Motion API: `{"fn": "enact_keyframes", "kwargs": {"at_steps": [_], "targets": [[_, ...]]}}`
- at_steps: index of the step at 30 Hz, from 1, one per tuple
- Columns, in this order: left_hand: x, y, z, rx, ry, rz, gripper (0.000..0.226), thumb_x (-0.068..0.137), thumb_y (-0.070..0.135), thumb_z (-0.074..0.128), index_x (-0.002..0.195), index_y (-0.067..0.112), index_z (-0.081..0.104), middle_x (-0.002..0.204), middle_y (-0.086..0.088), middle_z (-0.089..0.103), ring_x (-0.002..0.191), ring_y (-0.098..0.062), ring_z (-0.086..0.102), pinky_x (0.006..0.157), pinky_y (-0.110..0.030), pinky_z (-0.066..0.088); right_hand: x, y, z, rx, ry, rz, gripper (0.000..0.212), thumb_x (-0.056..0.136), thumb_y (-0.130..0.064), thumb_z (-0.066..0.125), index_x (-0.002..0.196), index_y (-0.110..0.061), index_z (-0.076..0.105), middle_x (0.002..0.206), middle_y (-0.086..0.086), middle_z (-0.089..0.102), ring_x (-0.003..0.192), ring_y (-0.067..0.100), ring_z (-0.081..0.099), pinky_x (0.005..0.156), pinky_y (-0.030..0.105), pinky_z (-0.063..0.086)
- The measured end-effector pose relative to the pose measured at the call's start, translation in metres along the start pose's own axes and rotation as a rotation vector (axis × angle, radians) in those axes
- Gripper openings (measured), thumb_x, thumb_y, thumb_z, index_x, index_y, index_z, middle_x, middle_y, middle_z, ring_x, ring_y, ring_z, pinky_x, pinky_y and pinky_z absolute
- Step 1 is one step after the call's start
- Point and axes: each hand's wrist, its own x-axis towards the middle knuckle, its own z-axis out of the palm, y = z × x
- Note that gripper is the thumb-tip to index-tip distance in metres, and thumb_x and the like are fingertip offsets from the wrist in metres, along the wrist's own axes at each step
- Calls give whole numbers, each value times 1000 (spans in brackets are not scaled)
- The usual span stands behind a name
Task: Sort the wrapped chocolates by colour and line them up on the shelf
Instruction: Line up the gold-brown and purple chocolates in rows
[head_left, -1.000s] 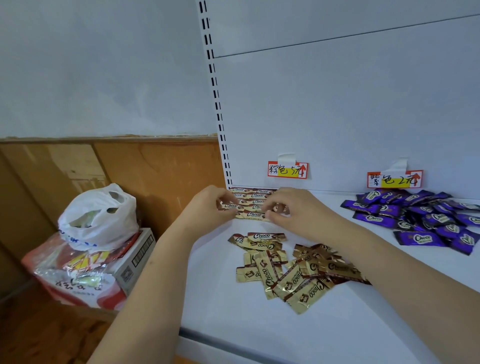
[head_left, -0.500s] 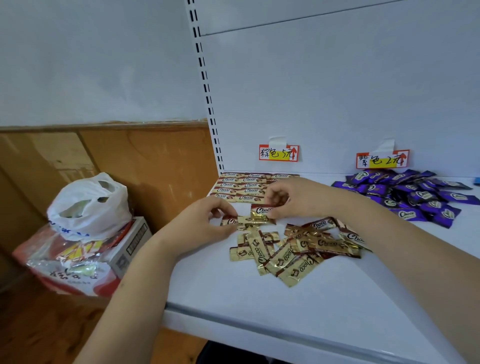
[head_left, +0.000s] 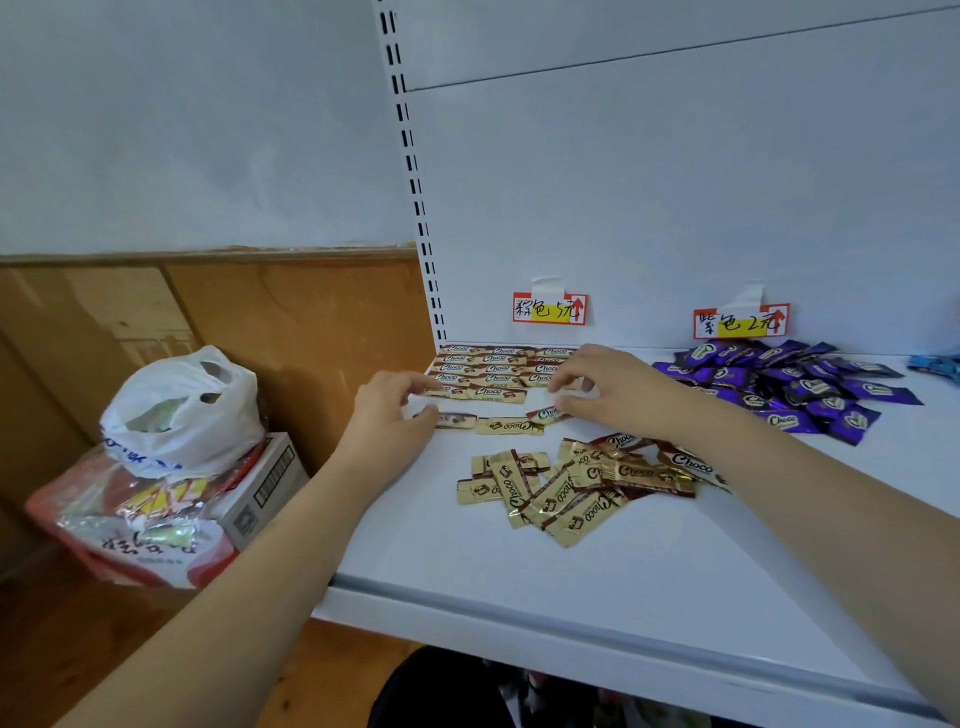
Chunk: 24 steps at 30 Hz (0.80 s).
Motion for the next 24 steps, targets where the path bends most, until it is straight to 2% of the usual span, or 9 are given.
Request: {"fn": "enact_keyframes", "kwargs": {"at_steps": [1,3,5,8,13,18,24], "targets": [[0,0,0,48,61,45,22,94,15,58,105,33,64,117,7,53,106,-12,48,90,-26,43,-2,1,0,-5,16,-17,19,94,-32,62,112,-30,65,111,-10,52,96,4,53,83,19,40],[-5,3,1,86,134,135,26,94,8,53,102,28,68,111,10,53,101,-9,48,81,-19,41,-7,2,-4,50,10,-48,15,91,-28,67,105,-33,67,110,-14,55,95,2,56,87,24,45],[-9,1,2,176,79,246,31,94,5,48,101,27,70,107,12,55,96,-8,52,72,-16,40,-9,4,-8,72,-26,-73,16,88,-23,69,97,-37,71,103,-19,61,91,-2,58,85,22,49],[-11,-2,4,344,-23,374,35,94,7,45,110,24,71,111,10,61,105,-10,53,86,-26,46,-8,5,-12,34,-56,-81,18,88,-23,70,96,-38,73,101,-19,64,92,-2,59,85,25,51],[-11,-3,8,416,-19,334,38,94,9,44,122,23,66,123,7,58,114,-12,49,85,-23,42,-7,7,-12,-52,-36,-52,18,94,-31,61,107,-35,73,104,-16,61,93,1,59,89,30,52],[-11,-3,9,426,-30,302,42,92,7,46,127,21,63,128,4,56,115,-14,48,93,-29,44,-5,4,-8,-125,-38,-54,24,97,-33,56,116,-32,69,113,-7,58,101,11,55,93,32,46],[-12,-3,9,416,-39,283,45,92,7,44,131,23,60,132,6,55,117,-13,47,95,-29,43,-4,2,-4,-127,-46,-47,29,99,-33,52,125,-29,65,119,-3,56,106,13,53,95,29,42]]}}
